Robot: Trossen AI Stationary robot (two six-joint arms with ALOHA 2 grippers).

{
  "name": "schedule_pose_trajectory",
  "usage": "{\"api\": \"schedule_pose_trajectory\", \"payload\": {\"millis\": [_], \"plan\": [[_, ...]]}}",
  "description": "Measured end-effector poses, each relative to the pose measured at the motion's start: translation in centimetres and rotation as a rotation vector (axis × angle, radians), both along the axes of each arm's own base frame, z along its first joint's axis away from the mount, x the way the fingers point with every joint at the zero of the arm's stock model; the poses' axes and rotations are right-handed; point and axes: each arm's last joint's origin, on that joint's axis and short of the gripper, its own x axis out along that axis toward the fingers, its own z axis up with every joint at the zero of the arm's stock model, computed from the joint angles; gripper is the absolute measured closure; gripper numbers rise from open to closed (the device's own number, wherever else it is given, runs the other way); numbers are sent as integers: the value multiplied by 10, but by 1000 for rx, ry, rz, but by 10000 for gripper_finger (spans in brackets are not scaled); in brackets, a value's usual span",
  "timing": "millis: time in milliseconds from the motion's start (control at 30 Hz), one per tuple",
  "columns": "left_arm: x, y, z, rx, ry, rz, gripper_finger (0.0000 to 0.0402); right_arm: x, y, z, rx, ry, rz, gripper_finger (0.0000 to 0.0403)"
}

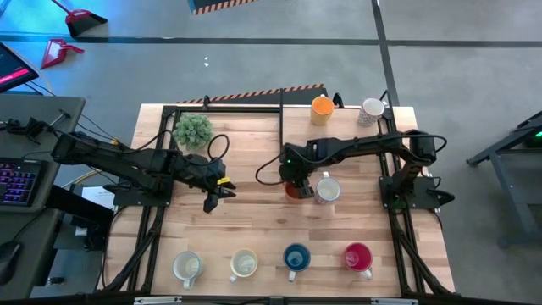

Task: Place coffee mugs
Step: Put the orange mug on the shelf

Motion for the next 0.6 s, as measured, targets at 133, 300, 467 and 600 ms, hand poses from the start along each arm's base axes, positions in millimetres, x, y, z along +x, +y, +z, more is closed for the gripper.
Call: {"api": "schedule_pose_trajectory", "payload": {"millis": [133, 300, 467, 600], "plan": [[0, 0, 0, 1, -1, 2, 282, 2, 1, -6, 7, 13, 7, 303], [0, 0, 0, 1, 1, 2, 282, 4, 4, -5, -11, -4, 6, 356], [0, 0, 0, 2, 3, 3, 282, 4, 4, -5, 5, 1, -53, 396], [0, 0, 0, 3, 4, 2, 282, 8, 4, -3, 34, -28, -158, 400]]}}
